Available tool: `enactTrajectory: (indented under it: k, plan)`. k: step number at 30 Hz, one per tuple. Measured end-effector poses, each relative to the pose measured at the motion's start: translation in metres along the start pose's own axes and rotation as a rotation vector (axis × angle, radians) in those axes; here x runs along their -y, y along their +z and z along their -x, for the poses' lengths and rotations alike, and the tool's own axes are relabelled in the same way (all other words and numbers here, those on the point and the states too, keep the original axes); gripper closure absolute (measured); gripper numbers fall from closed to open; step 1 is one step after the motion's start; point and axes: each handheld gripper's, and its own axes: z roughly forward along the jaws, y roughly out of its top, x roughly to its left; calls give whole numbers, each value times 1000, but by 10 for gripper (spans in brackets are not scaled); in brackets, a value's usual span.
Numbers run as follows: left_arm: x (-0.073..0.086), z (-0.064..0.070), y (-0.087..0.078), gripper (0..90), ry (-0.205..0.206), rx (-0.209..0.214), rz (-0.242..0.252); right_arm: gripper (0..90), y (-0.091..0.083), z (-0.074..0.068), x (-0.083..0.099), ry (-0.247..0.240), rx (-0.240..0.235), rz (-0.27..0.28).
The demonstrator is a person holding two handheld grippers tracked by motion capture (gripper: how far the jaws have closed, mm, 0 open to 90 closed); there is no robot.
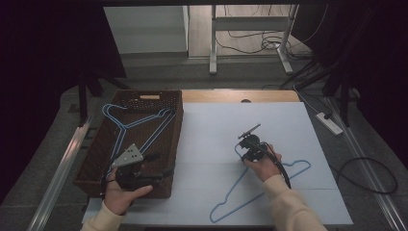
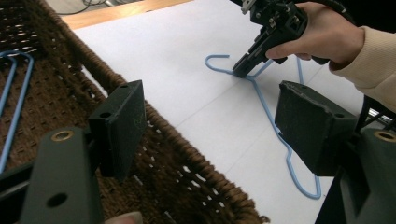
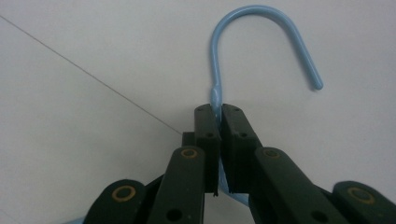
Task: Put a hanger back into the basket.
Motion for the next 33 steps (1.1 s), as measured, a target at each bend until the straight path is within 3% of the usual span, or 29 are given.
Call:
enactTrajectory:
  k: [8,13,23,27,28,29,30,33]
  plan:
    - [-5,8,9,257,19,17,-9,865,-10,1,6,-8,-10,72]
    - [-12,20,19,257,39,46,-39,865,-17,1,9,-14,-3,109]
    - [-24,62,65,262,91,123,-132,864,-25,-1,12,-30,-2,149]
    - [-23,78,94,265,120,155,-195,864,-26,-1,13,-30,-5,163]
    - [-22,81,105,265,128,163,-223,864,-28,-1,13,-31,-3,169]
    - [-22,81,105,265,128,163,-223,864,-28,-1,13,-31,-3,169]
    - [-20,83,118,269,120,166,-251,865,-30,-1,14,-31,-2,178]
    - [-18,84,131,271,113,175,-272,864,-31,-1,14,-30,-2,184]
